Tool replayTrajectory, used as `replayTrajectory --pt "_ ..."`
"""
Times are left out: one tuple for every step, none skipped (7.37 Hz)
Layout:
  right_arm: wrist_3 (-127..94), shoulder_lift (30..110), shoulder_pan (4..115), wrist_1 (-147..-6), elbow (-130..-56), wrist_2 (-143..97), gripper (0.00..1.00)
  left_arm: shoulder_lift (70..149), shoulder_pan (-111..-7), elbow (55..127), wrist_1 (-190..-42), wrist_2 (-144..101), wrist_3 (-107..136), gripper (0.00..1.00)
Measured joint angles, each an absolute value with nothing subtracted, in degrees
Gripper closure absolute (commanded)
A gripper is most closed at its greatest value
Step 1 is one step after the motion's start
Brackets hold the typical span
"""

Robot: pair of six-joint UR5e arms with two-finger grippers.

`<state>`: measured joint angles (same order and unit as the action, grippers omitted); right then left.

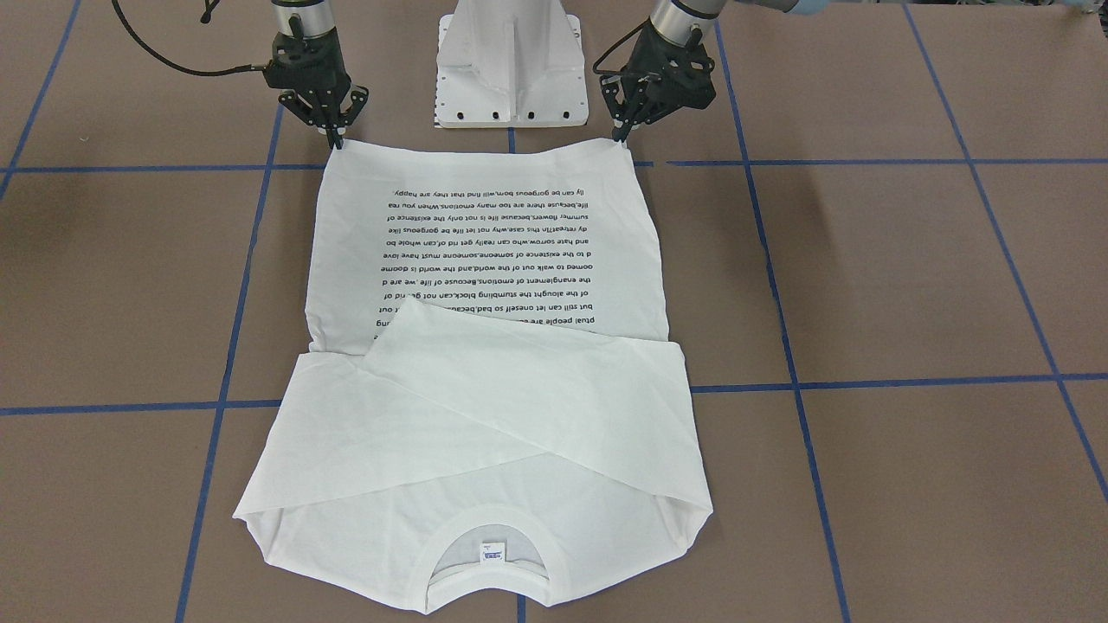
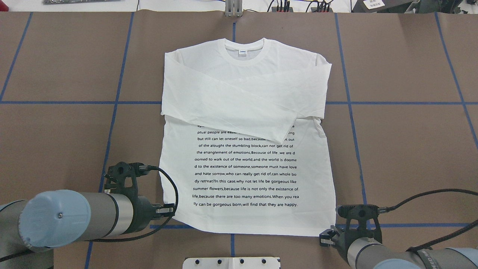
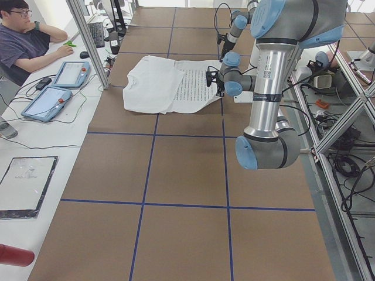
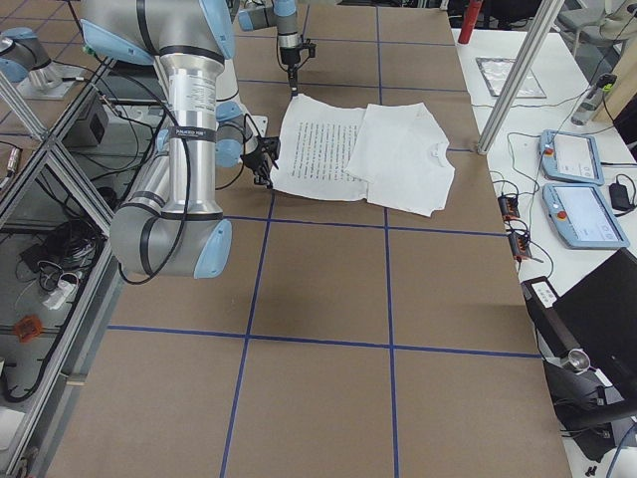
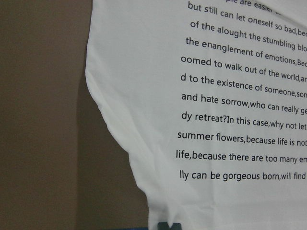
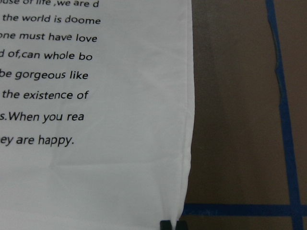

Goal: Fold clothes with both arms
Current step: 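Lift the hem with both grippers and fold it up toward the collar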

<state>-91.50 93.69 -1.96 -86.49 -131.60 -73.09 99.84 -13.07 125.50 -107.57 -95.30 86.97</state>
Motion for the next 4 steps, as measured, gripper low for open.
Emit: replayTrajectory --pt "-91.5 93.6 -1.7 -93.2 -138.0 -75.8 1.00 99.8 -13.1 129.5 -103.8 -97.6 87.0 1.00" --pt "-91.4 93.2 -1.1 -99.4 -144.3 -79.1 1.00 100.0 -13.1 135.8 -97.6 -101.2 87.0 1.00" --pt "-91.1 91.7 0.9 -104.6 -148.9 -83.6 1.00 101.0 -13.8 141.7 -90.9 -104.7 87.0 1.00" --pt "-89.5 88.6 4.4 -109.3 -150.7 -87.8 1.00 103.3 -15.7 144.5 -85.4 -107.3 86.7 1.00"
